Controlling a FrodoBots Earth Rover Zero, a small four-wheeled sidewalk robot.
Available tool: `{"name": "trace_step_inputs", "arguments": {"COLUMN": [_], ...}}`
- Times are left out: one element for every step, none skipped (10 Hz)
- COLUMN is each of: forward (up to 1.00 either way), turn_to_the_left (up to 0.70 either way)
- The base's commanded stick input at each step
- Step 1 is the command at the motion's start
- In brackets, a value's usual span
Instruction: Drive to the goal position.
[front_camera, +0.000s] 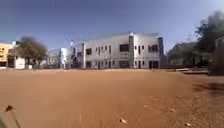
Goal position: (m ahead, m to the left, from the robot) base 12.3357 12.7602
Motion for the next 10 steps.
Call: {"name": "trace_step_inputs", "arguments": {"forward": [1.0, 1.0, 1.0, 1.0, 1.0, 1.0, 1.0, 1.0, 1.0, 1.0], "turn_to_the_left": [0.0, 0.0, 0.0, 0.0, 0.0, 0.0, 0.0, 0.0, 0.0, 0.0]}}
